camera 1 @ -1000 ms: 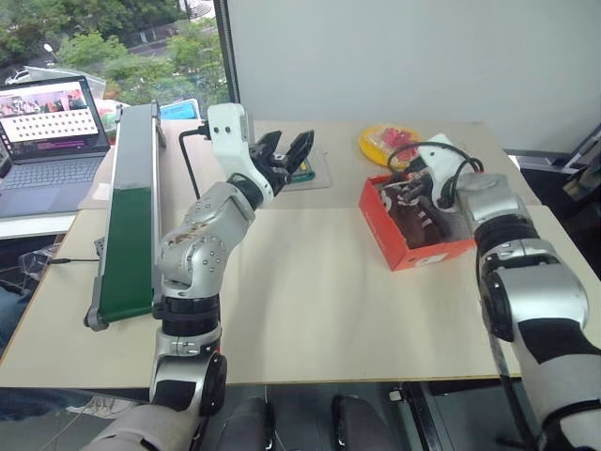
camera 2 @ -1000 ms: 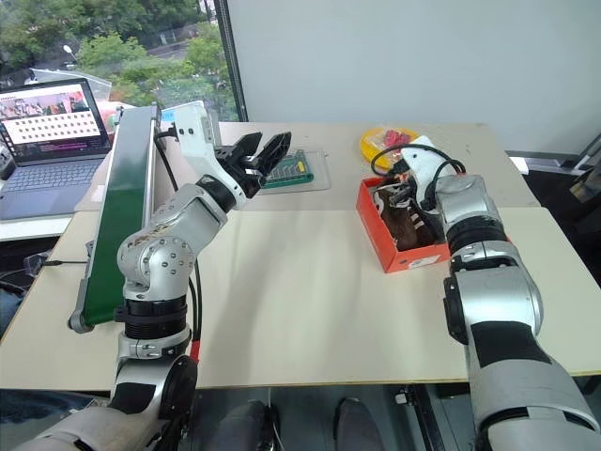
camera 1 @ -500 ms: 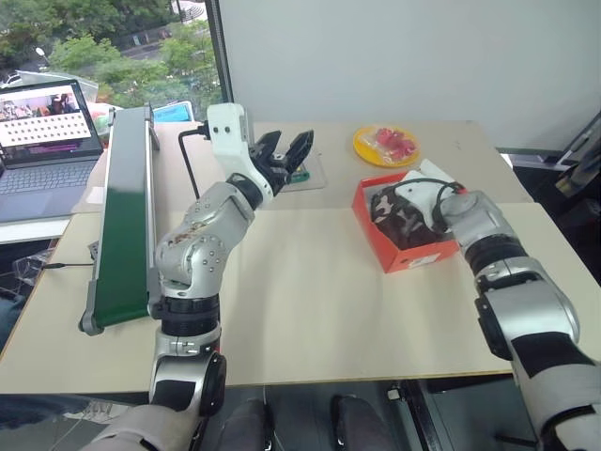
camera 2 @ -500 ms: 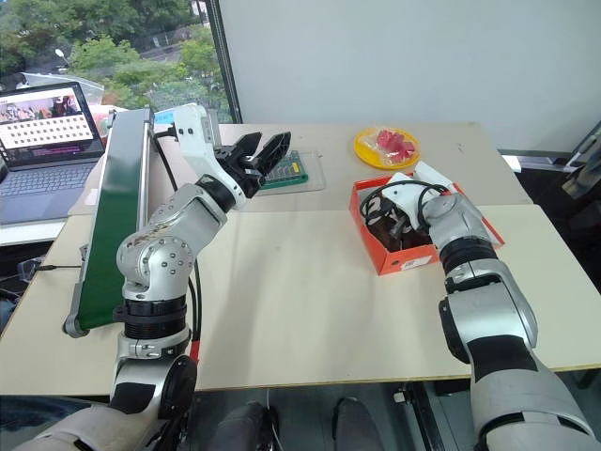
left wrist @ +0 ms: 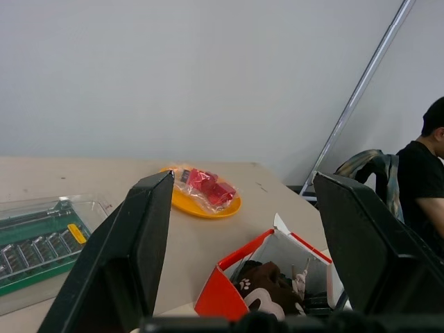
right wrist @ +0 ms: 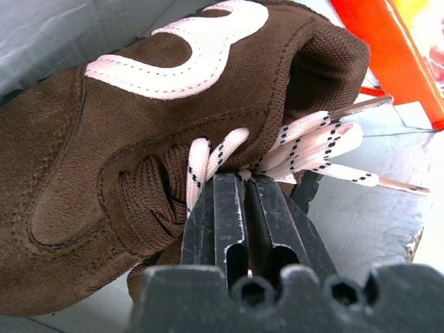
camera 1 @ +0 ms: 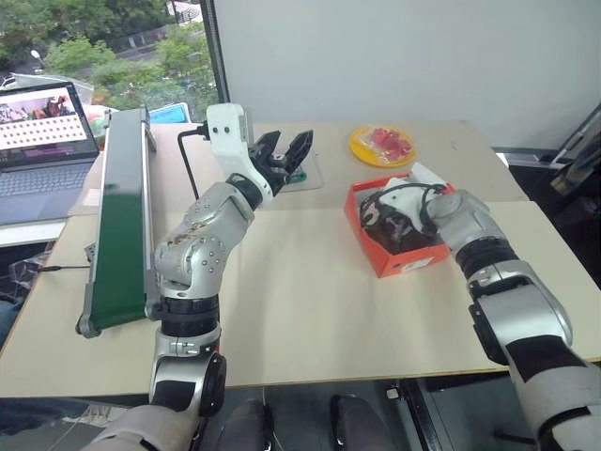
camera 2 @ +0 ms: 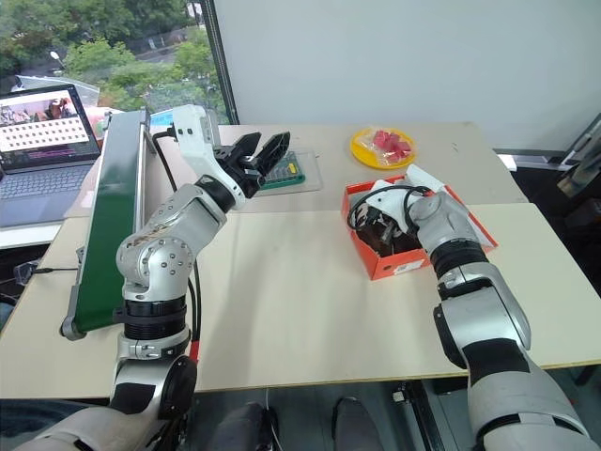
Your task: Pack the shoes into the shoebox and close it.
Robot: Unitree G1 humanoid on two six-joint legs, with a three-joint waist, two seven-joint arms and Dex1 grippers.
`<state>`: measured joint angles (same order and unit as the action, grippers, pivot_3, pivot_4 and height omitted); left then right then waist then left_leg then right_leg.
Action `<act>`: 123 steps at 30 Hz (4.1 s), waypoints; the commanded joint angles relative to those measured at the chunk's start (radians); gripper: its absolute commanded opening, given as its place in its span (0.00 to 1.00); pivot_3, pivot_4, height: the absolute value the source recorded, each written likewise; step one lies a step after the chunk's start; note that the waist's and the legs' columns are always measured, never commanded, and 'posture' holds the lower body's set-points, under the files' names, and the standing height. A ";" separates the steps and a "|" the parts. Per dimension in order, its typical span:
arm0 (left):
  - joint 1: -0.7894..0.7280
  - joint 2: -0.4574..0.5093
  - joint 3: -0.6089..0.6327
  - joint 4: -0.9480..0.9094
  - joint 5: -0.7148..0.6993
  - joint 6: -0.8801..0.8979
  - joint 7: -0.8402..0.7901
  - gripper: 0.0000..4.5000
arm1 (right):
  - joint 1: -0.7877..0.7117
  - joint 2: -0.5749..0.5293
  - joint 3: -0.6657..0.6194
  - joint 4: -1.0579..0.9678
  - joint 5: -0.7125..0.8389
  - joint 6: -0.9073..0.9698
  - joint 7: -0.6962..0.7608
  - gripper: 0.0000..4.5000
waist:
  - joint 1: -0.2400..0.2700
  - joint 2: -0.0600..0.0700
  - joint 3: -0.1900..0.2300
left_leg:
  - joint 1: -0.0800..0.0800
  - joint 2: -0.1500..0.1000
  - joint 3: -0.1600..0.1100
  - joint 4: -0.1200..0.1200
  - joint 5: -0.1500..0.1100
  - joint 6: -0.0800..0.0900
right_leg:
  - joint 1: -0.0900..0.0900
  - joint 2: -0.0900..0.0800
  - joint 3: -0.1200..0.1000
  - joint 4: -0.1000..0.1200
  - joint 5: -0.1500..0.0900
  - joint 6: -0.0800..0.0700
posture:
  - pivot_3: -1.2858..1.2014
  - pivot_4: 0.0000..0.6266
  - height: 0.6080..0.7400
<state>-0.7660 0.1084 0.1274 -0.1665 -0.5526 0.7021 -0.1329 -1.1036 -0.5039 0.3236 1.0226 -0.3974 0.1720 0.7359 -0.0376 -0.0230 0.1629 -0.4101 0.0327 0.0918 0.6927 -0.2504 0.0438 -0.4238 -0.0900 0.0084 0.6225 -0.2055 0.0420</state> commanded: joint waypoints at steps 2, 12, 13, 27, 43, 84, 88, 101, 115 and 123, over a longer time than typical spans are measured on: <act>-0.017 -0.004 -0.007 -0.025 -0.007 -0.008 -0.013 0.75 | 0.036 -0.009 -0.008 -0.034 0.024 0.017 0.062 0.21 | 0.000 0.000 0.000 | 0.000 0.000 0.000 0.000 0.000 0.000 | 0.000 0.000 0.000 0.000 0.000 0.000 | 0.52 0.24 1.00; -0.030 -0.016 -0.015 0.004 -0.002 -0.022 -0.035 0.75 | 0.006 -0.087 -0.101 -0.224 0.085 0.130 0.085 0.96 | 0.002 0.000 0.000 | -0.002 0.000 0.000 0.000 -0.001 0.001 | -0.002 -0.001 0.000 0.000 0.000 0.000 | 0.52 0.24 1.00; -0.032 -0.017 -0.015 0.008 -0.002 -0.024 -0.038 0.75 | -0.001 -0.096 -0.116 -0.253 0.094 0.148 0.081 0.99 | 0.002 0.000 0.000 | -0.003 0.000 0.000 0.000 -0.001 0.001 | -0.002 -0.001 0.000 0.000 0.000 0.000 | 0.52 0.24 1.00; -0.079 -0.021 -0.056 0.103 0.006 -0.043 -0.132 0.75 | 0.065 -0.207 -0.392 -0.768 0.360 0.597 0.151 0.99 | 0.032 0.000 0.000 | -0.006 -0.001 0.000 0.000 -0.002 0.004 | -0.004 -0.001 -0.001 -0.001 0.000 0.000 | 0.52 0.24 1.00; -0.129 0.108 -0.284 0.180 0.048 -0.015 -0.539 0.75 | 0.714 -0.458 -0.845 -1.481 0.680 1.291 0.199 0.01 | 0.047 0.000 0.000 | -0.011 -0.002 -0.004 0.003 -0.004 0.007 | -0.003 -0.002 -0.005 -0.011 0.001 0.001 | 0.52 0.24 1.00; -0.123 0.301 -0.323 0.039 0.209 0.131 -0.554 0.75 | 0.667 -0.016 -0.786 -0.301 0.596 -0.325 -0.376 0.01 | 0.023 0.003 0.000 | -0.004 -0.002 -0.002 0.001 -0.003 0.006 | 0.000 0.000 0.002 -0.010 0.000 0.003 | 0.52 0.24 1.00; -0.130 0.287 -0.326 0.039 0.206 0.132 -0.555 0.75 | 0.660 -0.040 -0.755 -0.323 0.554 -0.428 -0.406 0.01 | 0.022 0.003 0.000 | -0.004 -0.002 -0.001 0.002 -0.003 0.006 | 0.000 0.000 0.002 -0.010 0.000 0.003 | 0.52 0.24 1.00; -0.156 0.264 -0.336 0.098 0.242 0.102 -0.554 0.75 | 0.698 -0.082 -0.687 -0.682 0.634 -0.297 -0.281 0.01 | 0.022 0.003 0.000 | -0.004 -0.002 -0.001 0.002 -0.003 0.005 | -0.001 0.000 0.003 -0.009 0.000 0.003 | 0.52 0.24 1.00; -0.155 0.259 -0.306 0.144 0.286 0.074 -0.511 0.75 | 0.509 -0.034 -0.543 -0.850 0.807 0.213 -0.151 0.01 | 0.018 0.003 0.000 | -0.004 -0.001 -0.001 0.002 -0.003 0.006 | -0.001 0.000 0.003 -0.007 0.000 0.003 | 0.52 0.24 1.00; -0.122 0.263 -0.291 0.117 0.290 0.097 -0.469 0.75 | 0.375 0.105 -0.327 -0.603 0.670 0.231 -0.106 0.01 | 0.028 0.003 0.000 | -0.005 -0.001 -0.001 0.002 -0.003 0.006 | -0.001 0.000 0.002 -0.006 0.000 0.003 | 0.52 0.24 1.00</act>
<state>-0.8859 0.3673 -0.1899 -0.0089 -0.2730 0.8075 -0.6162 -0.7011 -0.3927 -0.0218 0.3869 0.3116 0.4214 0.6163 -0.0098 -0.0201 0.1625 -0.4159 0.0311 0.0909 0.6947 -0.2534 0.0497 -0.4256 -0.0900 0.0089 0.6175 -0.2054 0.0451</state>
